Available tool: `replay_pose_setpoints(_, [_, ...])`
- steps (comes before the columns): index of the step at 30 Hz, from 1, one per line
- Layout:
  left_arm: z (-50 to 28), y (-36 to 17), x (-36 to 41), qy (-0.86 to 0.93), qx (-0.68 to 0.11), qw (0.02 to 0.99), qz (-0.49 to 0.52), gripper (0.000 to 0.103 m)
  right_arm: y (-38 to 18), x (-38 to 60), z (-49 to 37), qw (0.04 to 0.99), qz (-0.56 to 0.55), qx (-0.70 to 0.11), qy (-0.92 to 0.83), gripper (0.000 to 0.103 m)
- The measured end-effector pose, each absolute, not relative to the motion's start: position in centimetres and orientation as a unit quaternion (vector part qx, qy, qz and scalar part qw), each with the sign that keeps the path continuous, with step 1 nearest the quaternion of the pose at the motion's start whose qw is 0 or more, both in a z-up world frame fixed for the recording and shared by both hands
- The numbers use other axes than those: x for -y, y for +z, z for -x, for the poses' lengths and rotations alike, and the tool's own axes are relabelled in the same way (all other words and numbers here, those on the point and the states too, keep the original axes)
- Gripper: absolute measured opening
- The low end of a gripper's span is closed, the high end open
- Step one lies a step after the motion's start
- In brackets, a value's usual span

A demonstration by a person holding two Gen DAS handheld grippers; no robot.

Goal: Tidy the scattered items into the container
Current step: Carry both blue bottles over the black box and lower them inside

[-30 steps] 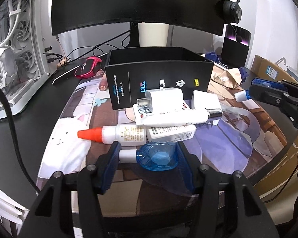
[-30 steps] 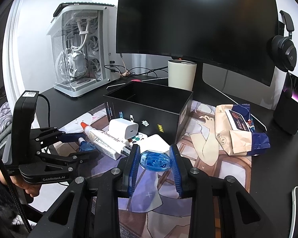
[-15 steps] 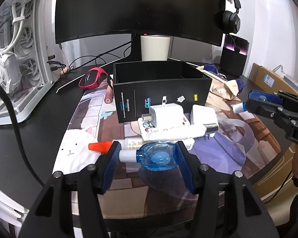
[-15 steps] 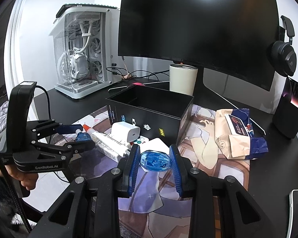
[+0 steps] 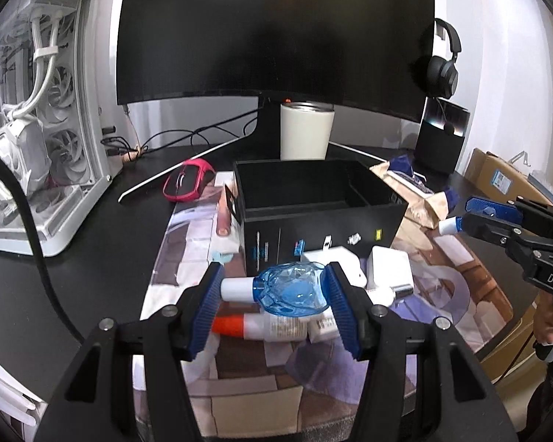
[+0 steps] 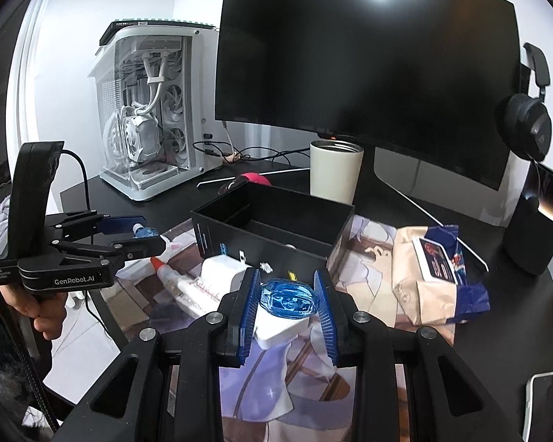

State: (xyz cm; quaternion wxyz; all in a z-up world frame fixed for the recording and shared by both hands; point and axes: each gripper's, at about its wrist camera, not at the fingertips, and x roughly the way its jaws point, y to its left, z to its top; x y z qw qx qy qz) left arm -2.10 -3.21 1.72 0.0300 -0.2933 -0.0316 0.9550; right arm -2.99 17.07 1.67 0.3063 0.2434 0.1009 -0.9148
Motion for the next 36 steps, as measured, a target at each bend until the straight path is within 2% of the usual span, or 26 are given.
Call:
replay_pose_setpoints(19, [6.4, 5.0, 2.3, 0.961, 0.021, 0.045, 0.272, 0.055, 5.3, -14.9, 6.6, 0.318, -0.232, -0.105, -0.913, 0.030])
replay_pose_setpoints(36, [11.1, 4.6, 2.4, 0.958, 0.024, 0.047, 0.281, 0.055, 4.8, -13.1, 11.2, 0.309, -0.257, -0.092, -0.911, 0.030])
